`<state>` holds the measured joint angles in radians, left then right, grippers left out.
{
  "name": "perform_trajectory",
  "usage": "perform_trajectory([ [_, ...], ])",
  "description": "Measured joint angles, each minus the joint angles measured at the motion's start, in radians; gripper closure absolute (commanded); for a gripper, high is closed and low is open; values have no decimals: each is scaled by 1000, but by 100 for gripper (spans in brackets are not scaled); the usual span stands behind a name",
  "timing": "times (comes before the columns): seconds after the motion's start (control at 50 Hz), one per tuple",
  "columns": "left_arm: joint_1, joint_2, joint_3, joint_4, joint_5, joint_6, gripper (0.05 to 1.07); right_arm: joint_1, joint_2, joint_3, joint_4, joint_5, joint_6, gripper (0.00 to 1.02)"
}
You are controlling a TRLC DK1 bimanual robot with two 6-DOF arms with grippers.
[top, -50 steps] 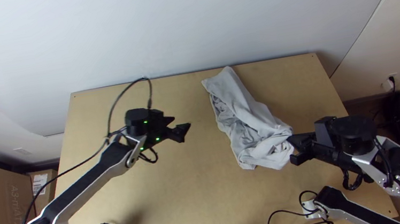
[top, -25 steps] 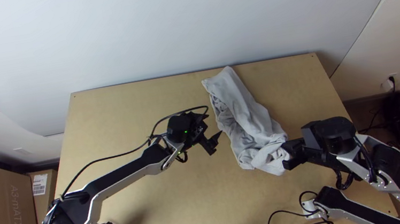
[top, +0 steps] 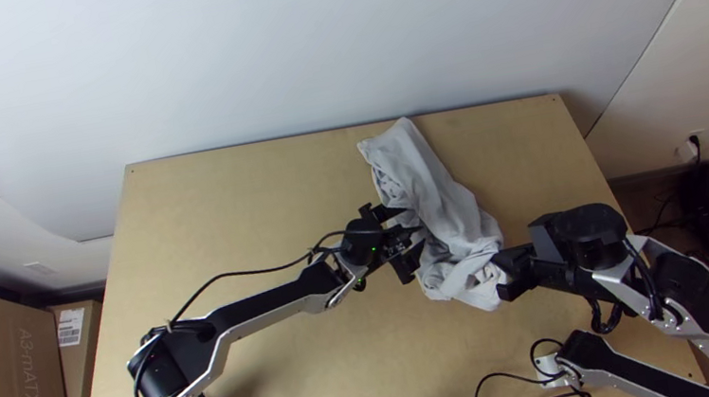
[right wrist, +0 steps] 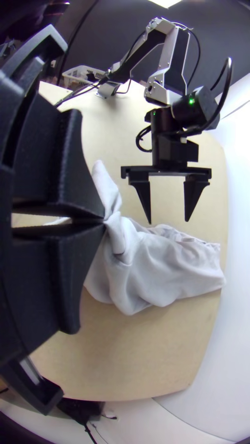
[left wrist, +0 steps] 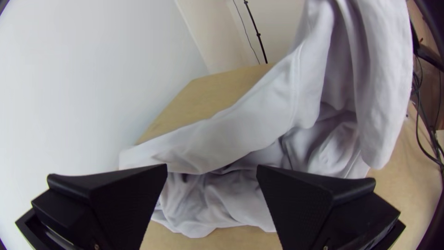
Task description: Fold the t-shirt
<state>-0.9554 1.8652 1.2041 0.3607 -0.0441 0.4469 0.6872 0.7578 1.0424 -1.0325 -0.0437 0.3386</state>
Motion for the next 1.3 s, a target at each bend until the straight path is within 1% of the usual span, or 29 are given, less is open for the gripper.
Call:
perform_trajectory([
  [0.16,-15,71,73,2,-21,20,14,0,2,11,1,-29,0,100],
  [0.26,-22,108,119,2,-29,22,14,0,2,26,2,-37,0,100],
  [0.3,-26,122,136,2,-29,22,14,0,2,32,2,-41,0,100],
  [0.32,-29,129,145,2,-29,22,17,0,2,35,2,-43,0,100],
  [0.34,-32,135,152,2,-32,22,22,0,2,37,3,-45,0,100],
  [0.36,-34,143,161,2,-32,22,31,0,2,39,3,-45,0,100],
  [0.42,-40,159,178,2,-32,21,63,0,2,40,3,-45,0,100],
  [0.46,-43,166,180,9,-32,18,80,0,2,40,3,-46,0,100],
  [0.52,-44,172,181,32,-36,-4,95,0,2,40,3,-48,0,100],
  [0.54,-44,172,182,32,-36,-9,103,0,2,40,3,-48,0,100],
  [0.56,-44,172,183,33,-38,-18,105,0,1,40,3,-48,0,100],
  [0.7,-17,169,185,34,-44,-54,105,-2,1,40,3,-48,0,100],
  [0.84,44,114,183,-37,-43,-66,105,-37,1,39,27,-48,-8,100],
  [1.02,146,-71,169,-195,-67,-85,105,-118,17,40,150,-51,-42,100],
  [1.14,187,-228,140,-304,-78,-100,105,-167,69,63,235,-52,-69,100],
  [1.3,199,-452,72,-443,-105,-113,105,-186,132,122,340,-55,-86,100],
])
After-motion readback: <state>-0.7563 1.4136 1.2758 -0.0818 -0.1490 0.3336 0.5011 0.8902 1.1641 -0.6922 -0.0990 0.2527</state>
